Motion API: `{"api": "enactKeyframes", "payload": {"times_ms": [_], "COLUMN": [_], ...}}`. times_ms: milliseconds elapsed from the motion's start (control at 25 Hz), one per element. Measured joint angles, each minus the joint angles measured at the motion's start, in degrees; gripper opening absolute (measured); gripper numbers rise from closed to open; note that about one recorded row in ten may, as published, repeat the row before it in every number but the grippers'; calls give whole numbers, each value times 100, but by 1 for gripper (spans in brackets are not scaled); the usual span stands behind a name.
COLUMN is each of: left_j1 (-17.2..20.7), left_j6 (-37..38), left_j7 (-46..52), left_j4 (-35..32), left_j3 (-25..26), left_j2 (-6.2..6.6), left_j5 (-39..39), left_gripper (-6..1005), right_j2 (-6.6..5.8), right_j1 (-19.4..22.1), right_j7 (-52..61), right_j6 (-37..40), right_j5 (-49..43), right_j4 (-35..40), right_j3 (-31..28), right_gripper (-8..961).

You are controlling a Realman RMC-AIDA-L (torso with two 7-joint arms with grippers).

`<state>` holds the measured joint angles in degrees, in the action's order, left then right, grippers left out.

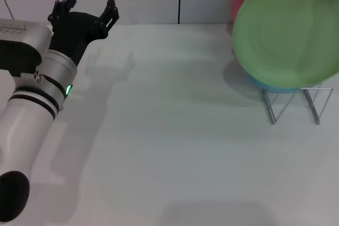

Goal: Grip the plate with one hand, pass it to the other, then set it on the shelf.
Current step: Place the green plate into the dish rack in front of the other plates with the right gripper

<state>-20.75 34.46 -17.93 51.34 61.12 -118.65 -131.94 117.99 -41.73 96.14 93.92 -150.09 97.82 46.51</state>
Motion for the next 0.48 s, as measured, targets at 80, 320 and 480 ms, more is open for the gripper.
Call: {"api": "enactKeyframes", "payload": {"times_ms": [80,320,480], "left_j1": [-41,-111,-174], "left_j6": [-7,-80,-198], "left_j7": [0,0,1], "left_j4": [-4,-4,-8], "left_j3": [-24,-66,-68], "left_j2": [0,6,8], "left_j5": [2,2,2], "left_gripper": [866,866,866], "right_j2": [21,68,94], "right_j1": [54,152,343], "right_j7": [-10,-120,-595], "right_j6": [21,135,251], "right_j5": [1,95,394], "right_j4": [84,318,524], "right_j3": [30,33,30], "right_gripper": [57,56,54]}}
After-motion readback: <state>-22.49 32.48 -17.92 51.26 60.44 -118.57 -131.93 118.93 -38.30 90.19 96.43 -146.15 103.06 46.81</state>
